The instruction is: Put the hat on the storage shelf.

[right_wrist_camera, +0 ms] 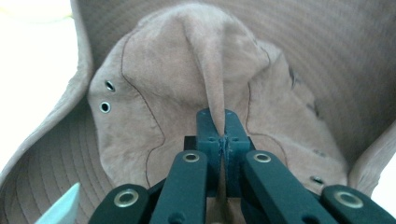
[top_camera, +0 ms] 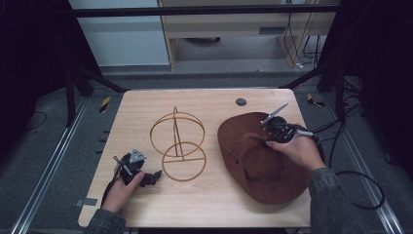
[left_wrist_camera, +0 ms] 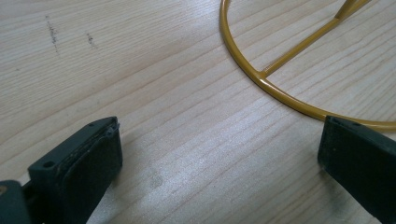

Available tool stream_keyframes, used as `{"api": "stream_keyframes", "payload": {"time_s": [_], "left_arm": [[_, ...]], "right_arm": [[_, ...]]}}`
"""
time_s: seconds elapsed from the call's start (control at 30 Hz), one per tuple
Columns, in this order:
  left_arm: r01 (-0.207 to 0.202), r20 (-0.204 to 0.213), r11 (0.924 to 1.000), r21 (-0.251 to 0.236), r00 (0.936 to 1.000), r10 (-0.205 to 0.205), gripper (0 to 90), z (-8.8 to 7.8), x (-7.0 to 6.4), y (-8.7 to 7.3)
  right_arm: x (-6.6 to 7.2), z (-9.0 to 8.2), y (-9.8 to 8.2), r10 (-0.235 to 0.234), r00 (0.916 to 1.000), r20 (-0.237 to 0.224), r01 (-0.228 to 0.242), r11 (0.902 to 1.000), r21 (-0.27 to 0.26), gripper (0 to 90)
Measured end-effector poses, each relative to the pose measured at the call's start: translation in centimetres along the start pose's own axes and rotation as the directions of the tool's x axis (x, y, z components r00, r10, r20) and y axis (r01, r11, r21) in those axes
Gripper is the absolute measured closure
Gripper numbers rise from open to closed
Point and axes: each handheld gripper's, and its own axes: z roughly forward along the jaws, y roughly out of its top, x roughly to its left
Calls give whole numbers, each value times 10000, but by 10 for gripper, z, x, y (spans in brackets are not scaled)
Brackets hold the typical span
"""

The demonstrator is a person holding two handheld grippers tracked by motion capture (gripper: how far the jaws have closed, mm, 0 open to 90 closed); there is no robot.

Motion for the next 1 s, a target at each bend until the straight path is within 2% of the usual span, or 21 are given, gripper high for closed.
{"api": "stream_keyframes", "payload": {"time_s": [0.1,0.23,0.27,0.5,0.8,1.0], "left_arm": [[2,-5,10000,0,10000,-2,0,0,0,0],[10,-9,10000,2,10000,-10,0,0,0,0],[7,-8,10000,3,10000,-7,0,0,0,0],[18,-6,10000,0,10000,-18,0,0,0,0],[8,1,10000,-1,10000,-8,0,1,0,1],[-21,22,10000,1,10000,21,0,3,0,3]], "right_arm": [[2,-8,-1,-27,10000,-78,23,9986,-520,891],[2,-13,-4,87,9998,-163,-101,9959,-896,891],[3,-18,-5,144,9996,-250,-172,9930,-1172,891],[7,-30,-7,-50,9995,-317,5,9899,-1417,891],[13,-53,-14,-125,9999,24,127,9843,-1759,890],[16,-67,-17,-164,9999,50,171,9804,-1961,890]]}}
